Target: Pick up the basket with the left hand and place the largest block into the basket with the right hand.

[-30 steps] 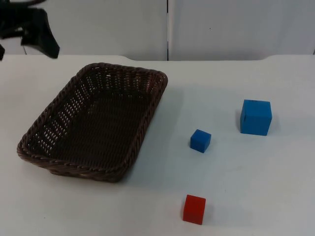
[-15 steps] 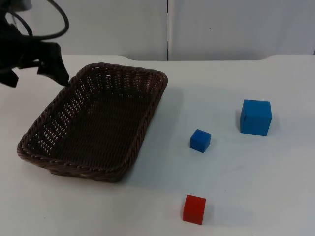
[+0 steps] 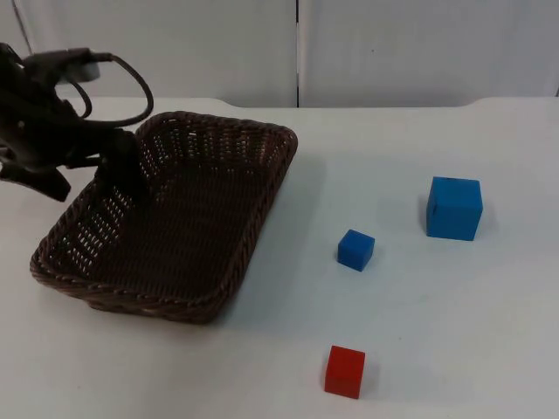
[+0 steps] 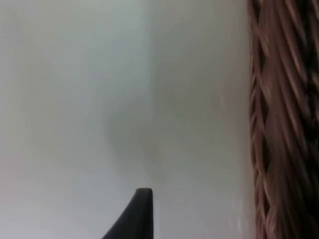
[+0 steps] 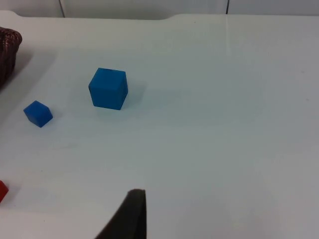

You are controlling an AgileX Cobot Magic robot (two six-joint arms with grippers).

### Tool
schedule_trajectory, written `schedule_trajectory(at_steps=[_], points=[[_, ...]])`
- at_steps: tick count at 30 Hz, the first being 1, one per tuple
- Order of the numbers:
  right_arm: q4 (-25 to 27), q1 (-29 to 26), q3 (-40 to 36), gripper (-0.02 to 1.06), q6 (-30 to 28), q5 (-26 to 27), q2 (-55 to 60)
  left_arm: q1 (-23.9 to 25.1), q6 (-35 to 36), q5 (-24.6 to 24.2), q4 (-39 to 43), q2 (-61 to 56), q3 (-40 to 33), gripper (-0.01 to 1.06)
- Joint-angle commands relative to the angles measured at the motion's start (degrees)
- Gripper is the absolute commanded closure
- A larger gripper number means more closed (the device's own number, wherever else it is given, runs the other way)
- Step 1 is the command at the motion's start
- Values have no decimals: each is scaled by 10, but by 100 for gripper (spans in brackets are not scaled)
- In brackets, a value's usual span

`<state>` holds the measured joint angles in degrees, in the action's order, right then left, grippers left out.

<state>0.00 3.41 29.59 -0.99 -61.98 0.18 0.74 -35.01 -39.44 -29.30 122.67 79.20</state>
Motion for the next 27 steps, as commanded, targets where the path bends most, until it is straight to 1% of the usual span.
schedule_trajectory(at_steps=[1,4,7,22,23,25,26,27], points=[[-3,-4,0,-1,0,2,-2,-3,-17,-18,-21,11,12,0],[-3,-4,0,-1,0,2,-2,-3,-57,-22,-48,20,14,0],[-3,-4,0,-1,0,2,-2,-3,-70,-22,-61,25,14,0],[-3,-4,0,-1,0,2,-2,-3,-72,-23,-63,47,14,0],[-3,-4,0,-1,0,2,-2,-3,-72,-23,-58,47,14,2],[-3,-4,0,-1,0,2,-2,-3,-72,-23,-57,47,14,12],[-3,-4,0,-1,0,2,-2,-3,-72,-23,-57,47,14,12],[-3,-4,0,-1,0,2,-2,-3,-72,-23,-57,48,14,19]])
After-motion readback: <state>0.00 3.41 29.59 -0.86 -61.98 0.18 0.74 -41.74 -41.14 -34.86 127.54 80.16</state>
